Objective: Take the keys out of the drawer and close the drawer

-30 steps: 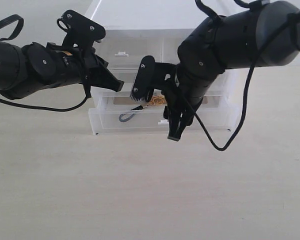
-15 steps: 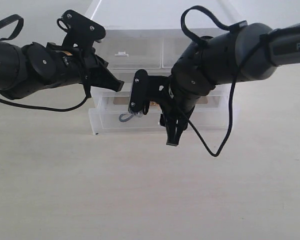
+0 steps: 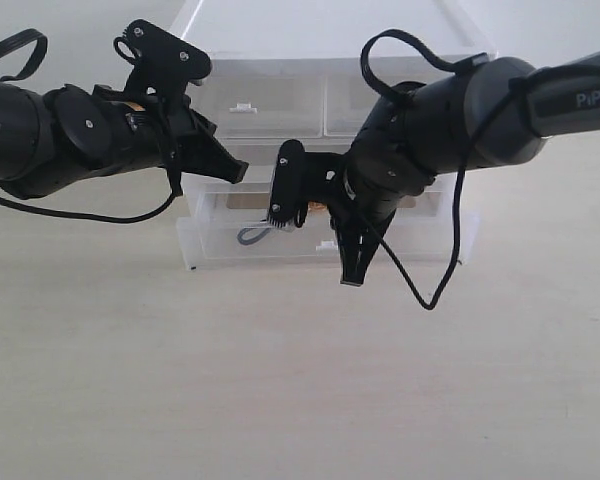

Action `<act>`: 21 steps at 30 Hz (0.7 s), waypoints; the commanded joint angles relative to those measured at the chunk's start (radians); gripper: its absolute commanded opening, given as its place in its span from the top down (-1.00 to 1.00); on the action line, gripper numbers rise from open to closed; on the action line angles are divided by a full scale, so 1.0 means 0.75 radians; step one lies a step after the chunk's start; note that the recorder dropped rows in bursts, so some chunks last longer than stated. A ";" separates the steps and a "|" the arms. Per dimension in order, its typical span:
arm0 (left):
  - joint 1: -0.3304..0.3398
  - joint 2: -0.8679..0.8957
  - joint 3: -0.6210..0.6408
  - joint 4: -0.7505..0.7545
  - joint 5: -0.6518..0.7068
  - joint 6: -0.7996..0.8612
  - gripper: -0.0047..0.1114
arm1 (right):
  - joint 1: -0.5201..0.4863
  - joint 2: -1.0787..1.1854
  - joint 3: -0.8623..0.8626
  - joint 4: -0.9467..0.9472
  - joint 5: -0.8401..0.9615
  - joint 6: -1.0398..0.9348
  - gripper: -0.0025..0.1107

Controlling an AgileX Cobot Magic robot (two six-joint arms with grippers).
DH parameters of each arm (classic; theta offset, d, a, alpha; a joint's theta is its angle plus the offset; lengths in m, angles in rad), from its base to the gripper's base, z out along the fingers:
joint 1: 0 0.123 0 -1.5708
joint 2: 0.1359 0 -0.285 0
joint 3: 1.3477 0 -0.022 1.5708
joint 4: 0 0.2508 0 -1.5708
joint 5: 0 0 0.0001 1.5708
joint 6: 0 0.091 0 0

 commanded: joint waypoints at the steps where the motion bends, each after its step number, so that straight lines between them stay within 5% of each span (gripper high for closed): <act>1: 0.062 0.036 -0.028 -0.083 -0.758 -0.006 0.85 | -0.009 0.001 0.002 0.047 0.159 -0.001 0.96; 21: 0.062 0.036 -0.028 -0.083 -0.758 -0.006 0.85 | 0.009 -0.013 0.004 0.338 0.380 -0.124 0.96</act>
